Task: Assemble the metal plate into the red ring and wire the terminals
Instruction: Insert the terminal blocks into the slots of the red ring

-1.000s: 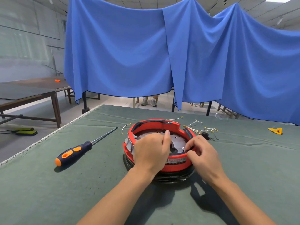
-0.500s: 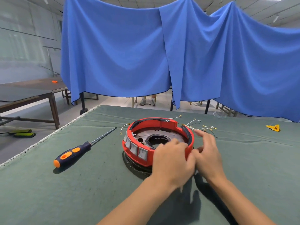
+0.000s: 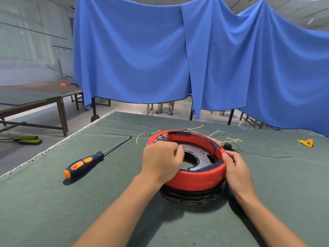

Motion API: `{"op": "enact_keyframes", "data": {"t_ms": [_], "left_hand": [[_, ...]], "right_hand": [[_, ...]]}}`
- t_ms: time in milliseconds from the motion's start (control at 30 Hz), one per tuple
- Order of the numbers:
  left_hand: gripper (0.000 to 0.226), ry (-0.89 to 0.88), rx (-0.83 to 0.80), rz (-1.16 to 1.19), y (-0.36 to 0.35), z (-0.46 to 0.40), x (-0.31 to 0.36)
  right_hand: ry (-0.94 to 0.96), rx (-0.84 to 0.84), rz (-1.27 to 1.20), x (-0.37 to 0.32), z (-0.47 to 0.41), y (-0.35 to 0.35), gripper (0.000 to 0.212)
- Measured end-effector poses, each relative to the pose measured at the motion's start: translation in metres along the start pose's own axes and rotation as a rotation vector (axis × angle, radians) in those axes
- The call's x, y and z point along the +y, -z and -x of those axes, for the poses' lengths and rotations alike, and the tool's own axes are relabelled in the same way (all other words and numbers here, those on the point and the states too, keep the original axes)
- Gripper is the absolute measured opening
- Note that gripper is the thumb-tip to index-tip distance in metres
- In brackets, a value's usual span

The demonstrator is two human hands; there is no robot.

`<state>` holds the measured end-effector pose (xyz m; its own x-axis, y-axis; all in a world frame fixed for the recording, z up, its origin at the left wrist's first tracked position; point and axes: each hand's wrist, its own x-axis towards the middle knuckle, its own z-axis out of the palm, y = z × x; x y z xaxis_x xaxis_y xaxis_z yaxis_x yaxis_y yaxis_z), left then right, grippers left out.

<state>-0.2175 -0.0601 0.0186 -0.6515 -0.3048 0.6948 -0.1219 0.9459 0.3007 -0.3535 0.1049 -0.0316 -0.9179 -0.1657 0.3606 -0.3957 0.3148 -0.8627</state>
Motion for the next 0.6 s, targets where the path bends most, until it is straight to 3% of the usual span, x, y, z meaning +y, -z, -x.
{"op": "enact_keyframes", "data": {"t_ms": [133,233,333,433,500,600], "left_hand": [[0.034,-0.167,0.100,-0.004,-0.007,0.008,0.037],[0.036,-0.212,-0.044,-0.036,-0.015,0.019,0.049],[0.042,-0.241,-0.086,-0.149,-0.019,0.016,0.037],[0.044,-0.245,-0.052,-0.266,-0.020,0.012,0.030],[0.044,-0.236,0.056,-0.309,-0.025,0.012,0.030],[0.043,-0.231,0.155,-0.348,-0.036,0.011,0.027]], "right_hand": [[-0.009,0.000,-0.005,-0.002,0.000,-0.002,0.012],[-0.026,-0.060,-0.093,-0.003,0.002,-0.002,0.024],[-0.075,-0.122,-0.172,-0.005,0.000,-0.004,0.032],[-0.011,-0.043,0.157,0.005,-0.014,-0.007,0.028],[-0.035,0.024,0.376,0.012,-0.029,-0.004,0.017],[-0.171,0.068,0.463,0.024,-0.056,0.003,0.027]]}}
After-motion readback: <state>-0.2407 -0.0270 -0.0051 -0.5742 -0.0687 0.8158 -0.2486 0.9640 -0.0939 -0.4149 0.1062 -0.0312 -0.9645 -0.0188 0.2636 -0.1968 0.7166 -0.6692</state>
